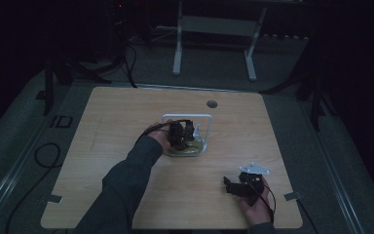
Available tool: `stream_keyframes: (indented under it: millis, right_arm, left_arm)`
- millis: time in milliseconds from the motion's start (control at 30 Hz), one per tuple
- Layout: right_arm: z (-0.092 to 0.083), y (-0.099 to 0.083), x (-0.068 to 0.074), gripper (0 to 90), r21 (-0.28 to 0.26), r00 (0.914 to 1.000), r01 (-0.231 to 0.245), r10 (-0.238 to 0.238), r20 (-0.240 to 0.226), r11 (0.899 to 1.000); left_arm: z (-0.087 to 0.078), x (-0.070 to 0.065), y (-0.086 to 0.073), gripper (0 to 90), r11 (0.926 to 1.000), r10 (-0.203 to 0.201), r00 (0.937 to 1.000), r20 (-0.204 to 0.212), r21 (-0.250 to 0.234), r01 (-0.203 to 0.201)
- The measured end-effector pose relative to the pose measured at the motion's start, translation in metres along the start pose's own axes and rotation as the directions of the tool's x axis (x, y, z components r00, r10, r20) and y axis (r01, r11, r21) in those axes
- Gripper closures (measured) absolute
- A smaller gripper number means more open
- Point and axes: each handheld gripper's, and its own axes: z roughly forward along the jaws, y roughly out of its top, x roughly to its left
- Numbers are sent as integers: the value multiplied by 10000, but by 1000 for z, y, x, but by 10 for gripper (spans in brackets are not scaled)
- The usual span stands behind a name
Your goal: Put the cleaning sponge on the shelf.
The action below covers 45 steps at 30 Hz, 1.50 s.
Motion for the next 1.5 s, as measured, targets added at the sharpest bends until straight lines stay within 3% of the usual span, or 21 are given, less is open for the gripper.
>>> stream_keyframes:
  millis: [267,533,900,1133,1500]
  right_arm:
    - [0,0,0,131,-1,10000,-2,2,-1,10000]
    - [0,0,0,131,0,10000,-6,6,-1,10000]
    - [0,0,0,131,-2,10000,-5,5,-1,10000]
    - [0,0,0,131,0,10000,-8,8,-1,10000]
    - [0,0,0,131,-3,10000,1,-1,1,10000]
  left_arm:
    - [3,-1,2,710,9996,163,9986,-494,227,-152]
    - [5,-3,9,709,9955,657,9922,-1062,747,-579]
    - [6,-2,9,704,9946,353,9887,-1458,1014,-206]
    - [6,-3,9,630,9932,148,9850,-1720,1161,53]
    - [4,-8,6,567,9943,73,9828,-1845,1057,124]
